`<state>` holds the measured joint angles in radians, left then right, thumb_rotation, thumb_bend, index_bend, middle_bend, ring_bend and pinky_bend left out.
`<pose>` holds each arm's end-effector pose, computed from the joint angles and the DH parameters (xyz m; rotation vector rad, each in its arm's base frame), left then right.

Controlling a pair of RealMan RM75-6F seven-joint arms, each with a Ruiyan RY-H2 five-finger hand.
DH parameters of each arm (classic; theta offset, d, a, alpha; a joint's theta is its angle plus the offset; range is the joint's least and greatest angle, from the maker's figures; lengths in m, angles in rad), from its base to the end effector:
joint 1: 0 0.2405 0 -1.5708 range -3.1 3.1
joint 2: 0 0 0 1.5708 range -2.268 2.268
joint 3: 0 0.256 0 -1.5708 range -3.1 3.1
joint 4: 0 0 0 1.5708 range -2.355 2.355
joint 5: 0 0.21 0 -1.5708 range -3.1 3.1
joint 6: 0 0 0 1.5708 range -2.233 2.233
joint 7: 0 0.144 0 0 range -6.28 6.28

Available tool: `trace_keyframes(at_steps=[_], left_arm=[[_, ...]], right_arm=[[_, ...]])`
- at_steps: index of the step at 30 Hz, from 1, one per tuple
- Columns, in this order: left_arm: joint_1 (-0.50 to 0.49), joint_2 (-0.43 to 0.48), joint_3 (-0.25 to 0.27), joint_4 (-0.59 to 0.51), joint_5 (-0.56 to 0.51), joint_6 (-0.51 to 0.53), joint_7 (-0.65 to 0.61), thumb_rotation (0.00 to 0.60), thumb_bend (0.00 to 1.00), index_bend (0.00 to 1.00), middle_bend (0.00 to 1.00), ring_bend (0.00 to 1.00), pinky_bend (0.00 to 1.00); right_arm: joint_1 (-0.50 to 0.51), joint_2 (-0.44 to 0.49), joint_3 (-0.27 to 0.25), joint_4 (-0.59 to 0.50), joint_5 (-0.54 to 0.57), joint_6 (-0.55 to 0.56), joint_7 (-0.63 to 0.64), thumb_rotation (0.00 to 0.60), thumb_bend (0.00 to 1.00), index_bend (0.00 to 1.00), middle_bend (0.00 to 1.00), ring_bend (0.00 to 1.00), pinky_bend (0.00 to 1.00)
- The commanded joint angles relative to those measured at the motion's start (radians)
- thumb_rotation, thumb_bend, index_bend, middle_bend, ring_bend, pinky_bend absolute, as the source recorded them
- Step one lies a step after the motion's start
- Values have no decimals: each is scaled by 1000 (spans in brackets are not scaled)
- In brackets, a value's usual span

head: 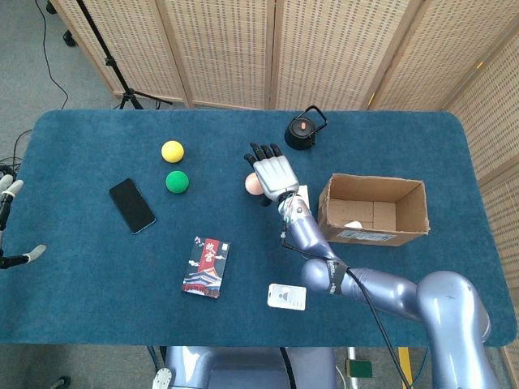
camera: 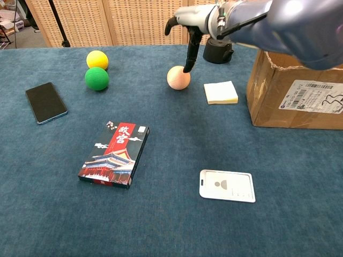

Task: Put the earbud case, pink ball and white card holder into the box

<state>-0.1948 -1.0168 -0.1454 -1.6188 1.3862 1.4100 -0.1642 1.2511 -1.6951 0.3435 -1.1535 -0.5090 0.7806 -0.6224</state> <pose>-0.3018 0.2350 0.2033 -1.3011 -0.9188 -1.0292 -0.0121 -0.4519 -0.0337 1.8296 -0.9174 0.8550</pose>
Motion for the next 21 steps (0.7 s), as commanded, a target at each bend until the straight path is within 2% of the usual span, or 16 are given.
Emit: trace_keyframes(at_steps=[1,6,15,17,21], left_arm=[[-3,-2,-2,6,-11,-9,1,600,0,0,0,0,0],[-6,-4,-10,13,-32,-21,1,600,0,0,0,0,0],[-17,-10,-18,24,-57,-46,7,600,0,0,0,0,0],[-19,-11,-19,28,-62,-52,7,600,0,0,0,0,0],[-22,-13,-23,32,-70,-59,6,600,0,0,0,0,0]], right_arm=[[43,-92,-15,145,16,-71,14,600,53,135,11,0,0],[66,-172,-26,299,-1,-138,39,600,53,137,34,0,5],[93,-292,-29,534,-68,-231,96,600,104,190,97,2,106],[95,-315,-25,586,-90,-249,117,600,116,216,134,24,149],[97,-351,-18,661,-137,-275,162,600,147,288,249,150,248]])
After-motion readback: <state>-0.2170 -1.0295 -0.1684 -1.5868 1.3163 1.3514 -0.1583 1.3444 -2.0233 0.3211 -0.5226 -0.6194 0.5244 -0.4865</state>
